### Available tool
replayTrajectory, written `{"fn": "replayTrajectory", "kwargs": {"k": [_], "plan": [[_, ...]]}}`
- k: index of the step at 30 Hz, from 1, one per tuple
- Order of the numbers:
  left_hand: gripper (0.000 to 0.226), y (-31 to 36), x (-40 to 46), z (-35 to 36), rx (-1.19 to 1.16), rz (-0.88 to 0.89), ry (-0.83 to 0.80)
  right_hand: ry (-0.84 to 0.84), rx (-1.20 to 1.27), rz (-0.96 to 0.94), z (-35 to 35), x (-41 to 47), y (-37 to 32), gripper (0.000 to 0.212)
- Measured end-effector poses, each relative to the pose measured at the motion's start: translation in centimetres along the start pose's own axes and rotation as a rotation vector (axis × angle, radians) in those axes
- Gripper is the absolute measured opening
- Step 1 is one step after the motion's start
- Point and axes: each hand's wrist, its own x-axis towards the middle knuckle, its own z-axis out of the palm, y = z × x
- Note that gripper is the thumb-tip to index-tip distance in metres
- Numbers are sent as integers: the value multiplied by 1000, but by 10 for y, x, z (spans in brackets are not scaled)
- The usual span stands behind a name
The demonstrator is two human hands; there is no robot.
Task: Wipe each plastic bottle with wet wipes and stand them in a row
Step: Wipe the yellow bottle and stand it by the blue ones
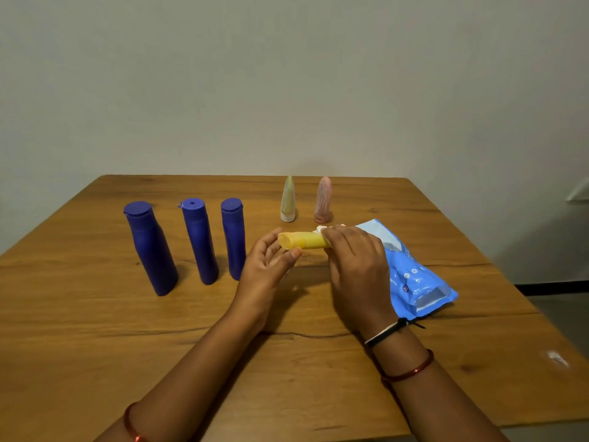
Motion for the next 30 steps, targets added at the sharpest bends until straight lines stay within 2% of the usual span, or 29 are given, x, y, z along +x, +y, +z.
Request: {"fn": "replayTrajectory", "kwargs": {"k": [4, 9, 12, 15, 21, 24, 30], "plan": [[54, -3, 2, 3, -212, -56, 15, -74, 72, -3, 4, -4, -8, 38], [45, -2, 4, 0, -164, -37, -32, -146, 516, 115, 1, -4, -14, 49], [39, -1, 3, 0, -102, -49, -121, -201, 660, 95, -2, -2, -19, 58], [45, 1, 3, 0, -97, -58, -177, -212, 687, 68, -2, -1, -19, 60], [43, 2, -2, 2, -25, -77, -368, -139, 680, 273, 6, 3, -2, 60], [43, 3, -1, 2, -20, -64, -357, -151, 684, 279, 5, 2, -1, 60], [47, 2, 1, -1, -101, -40, -273, -97, 780, 155, -1, -1, -11, 51]]}}
